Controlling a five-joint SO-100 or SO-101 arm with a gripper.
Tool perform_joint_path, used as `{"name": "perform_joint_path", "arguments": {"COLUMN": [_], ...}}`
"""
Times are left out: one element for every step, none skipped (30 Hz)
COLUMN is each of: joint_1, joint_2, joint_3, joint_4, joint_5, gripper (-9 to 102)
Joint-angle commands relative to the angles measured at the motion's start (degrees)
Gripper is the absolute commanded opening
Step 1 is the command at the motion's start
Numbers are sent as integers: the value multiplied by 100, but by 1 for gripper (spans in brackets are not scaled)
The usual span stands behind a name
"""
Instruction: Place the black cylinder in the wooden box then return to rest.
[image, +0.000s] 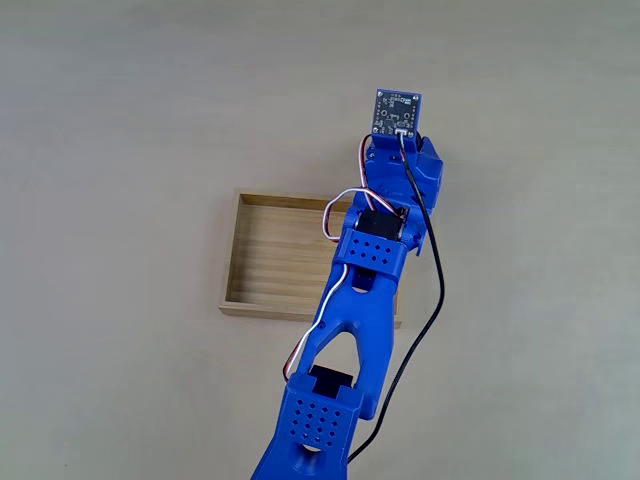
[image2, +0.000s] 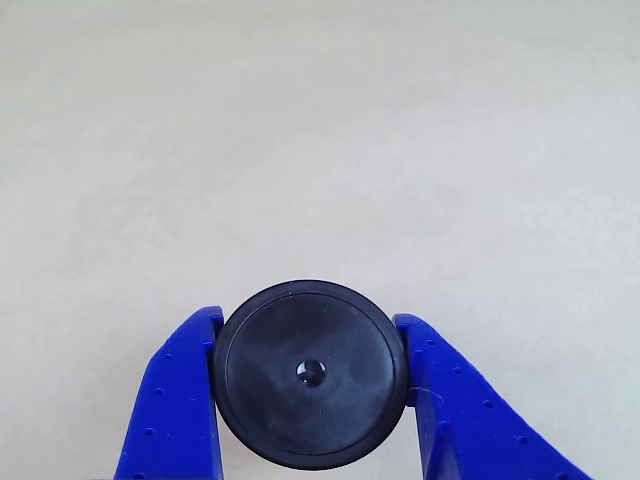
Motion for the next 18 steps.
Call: {"name": "perform_joint_path", "arguments": {"joint_1": [18,18,18,18,18,18,18,18,9,0,-9,-18,-18,-26,-35,-35,-44,-53], "joint_2": [-343,-352,-352,-369,-387,-404,-439,-492,-545,-598,-659,-721,-800,-896,-1002,-1107,-1195,-1292], "joint_3": [-809,-809,-809,-800,-791,-782,-747,-712,-668,-615,-580,-519,-439,-343,-246,-158,-79,9], "joint_4": [-246,-246,-246,-246,-246,-246,-246,-246,-246,-246,-246,-237,-237,-237,-237,-237,-237,-237], "joint_5": [26,18,18,9,9,0,-18,-35,-62,-79,-114,-141,-149,-167,-220,-255,-281,-308], "gripper": [16,16,16,16,16,16,16,16,16,16,16,16,16,16,16,16,16,16]}}
